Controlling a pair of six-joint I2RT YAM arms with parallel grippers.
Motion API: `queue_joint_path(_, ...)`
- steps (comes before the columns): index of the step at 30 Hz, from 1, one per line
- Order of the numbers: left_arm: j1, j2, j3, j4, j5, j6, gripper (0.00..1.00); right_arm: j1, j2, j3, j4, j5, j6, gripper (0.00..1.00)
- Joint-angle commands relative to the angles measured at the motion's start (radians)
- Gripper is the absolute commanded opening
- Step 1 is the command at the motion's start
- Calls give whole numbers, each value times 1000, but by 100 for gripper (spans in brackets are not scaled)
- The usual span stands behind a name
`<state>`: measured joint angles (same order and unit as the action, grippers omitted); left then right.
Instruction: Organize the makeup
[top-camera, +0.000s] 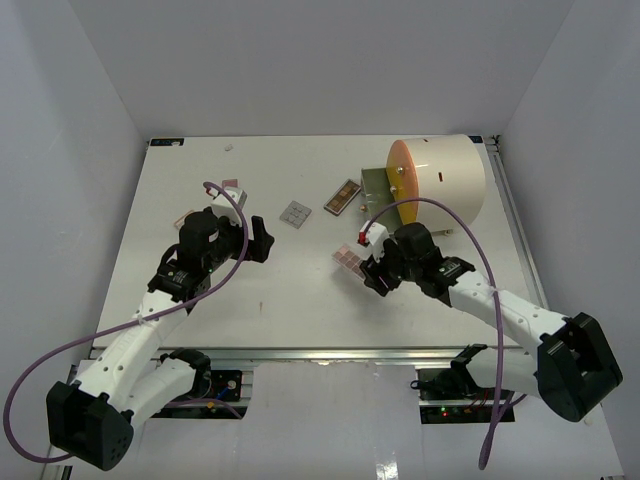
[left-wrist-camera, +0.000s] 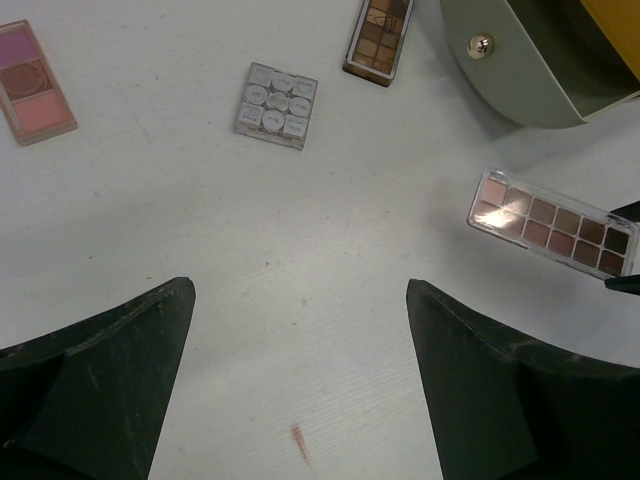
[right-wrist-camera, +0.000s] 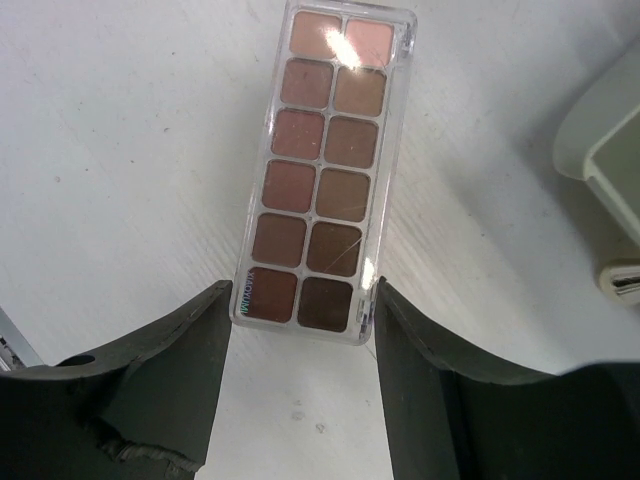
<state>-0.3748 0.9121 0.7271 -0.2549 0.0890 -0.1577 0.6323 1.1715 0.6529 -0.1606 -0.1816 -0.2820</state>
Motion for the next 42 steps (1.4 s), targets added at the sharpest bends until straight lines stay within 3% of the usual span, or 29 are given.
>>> queue_joint_path(1,4,-29,-9,7,-6,-2,98,-1,-66,128,-10,32,-70,8)
queue_joint_path(15,4,-32,-8,9,0,-2,98,0,83,339,38,462,-140,8)
queue_joint_path(28,4,-38,-9,11,12,-5,98,56,259,356,234,802,-259,9)
queue_joint_path(38,4,-42,-9,13,22,-5,98,69,357,375,288,878,-281,23)
queue_joint_path(42,4,-40,-9,14,26,-5,98,69,374,374,287,869,-273,36)
